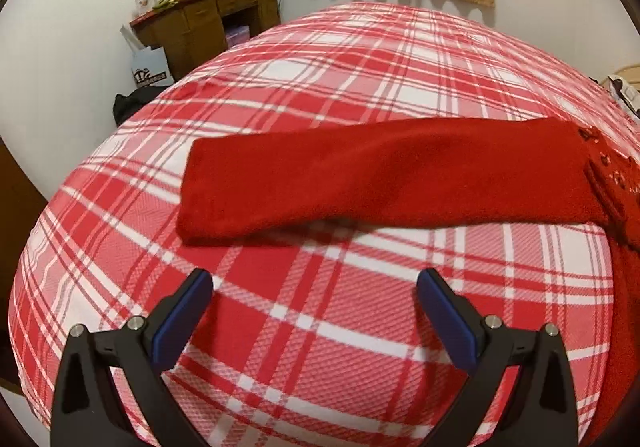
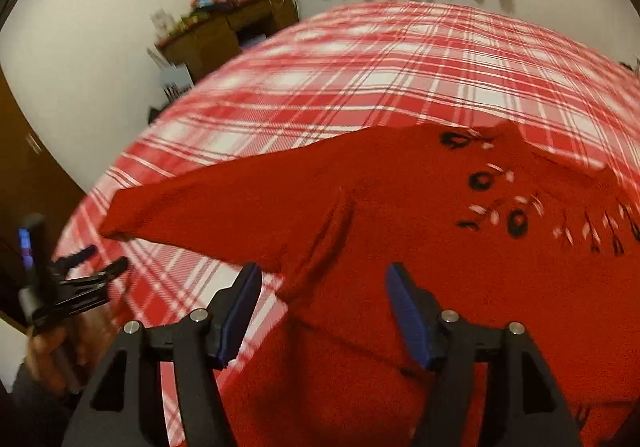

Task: Fold small clothes
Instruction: 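Lift the held sleeve and lay it across the sweater body, open right gripper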

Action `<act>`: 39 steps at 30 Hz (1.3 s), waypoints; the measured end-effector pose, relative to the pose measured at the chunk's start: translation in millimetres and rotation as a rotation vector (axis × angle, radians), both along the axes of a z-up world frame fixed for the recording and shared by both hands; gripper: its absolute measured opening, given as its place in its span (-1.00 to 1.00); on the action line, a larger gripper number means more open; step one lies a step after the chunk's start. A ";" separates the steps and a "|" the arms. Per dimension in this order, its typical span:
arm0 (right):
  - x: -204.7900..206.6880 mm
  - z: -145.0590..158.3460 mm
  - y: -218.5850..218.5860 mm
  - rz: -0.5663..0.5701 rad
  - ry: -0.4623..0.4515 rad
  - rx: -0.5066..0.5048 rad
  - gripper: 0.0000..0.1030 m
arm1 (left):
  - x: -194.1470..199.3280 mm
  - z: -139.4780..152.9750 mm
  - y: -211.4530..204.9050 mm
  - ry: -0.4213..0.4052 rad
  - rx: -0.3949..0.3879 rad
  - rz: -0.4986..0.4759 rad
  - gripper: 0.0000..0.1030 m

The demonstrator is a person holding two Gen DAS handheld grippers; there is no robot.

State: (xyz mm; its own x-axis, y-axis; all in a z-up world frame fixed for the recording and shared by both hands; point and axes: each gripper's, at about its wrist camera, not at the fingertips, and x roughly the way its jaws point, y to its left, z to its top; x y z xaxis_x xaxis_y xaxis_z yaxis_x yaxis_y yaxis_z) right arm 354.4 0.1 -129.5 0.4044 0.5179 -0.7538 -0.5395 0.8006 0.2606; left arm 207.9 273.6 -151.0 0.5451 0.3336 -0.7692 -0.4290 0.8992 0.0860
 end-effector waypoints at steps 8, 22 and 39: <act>6.6 -21.8 -52.5 -0.111 0.083 -0.017 0.28 | -1.9 -11.4 8.6 0.027 -0.064 0.032 1.00; -72.4 -21.7 -24.8 0.008 -0.096 -0.178 0.28 | -14.2 28.6 85.2 -0.138 -0.124 0.234 0.85; -91.8 -40.2 -31.4 0.011 -0.089 -0.184 0.29 | 37.4 -7.5 93.4 -0.030 -0.111 0.229 0.68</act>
State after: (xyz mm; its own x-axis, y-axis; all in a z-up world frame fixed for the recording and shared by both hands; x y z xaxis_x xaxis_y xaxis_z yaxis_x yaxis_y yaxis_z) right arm 262.5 -31.3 -169.7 0.4684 0.3793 -0.7980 -0.5628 0.8243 0.0614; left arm 245.3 367.0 -158.4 0.4882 0.3651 -0.7927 -0.6233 0.7816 -0.0238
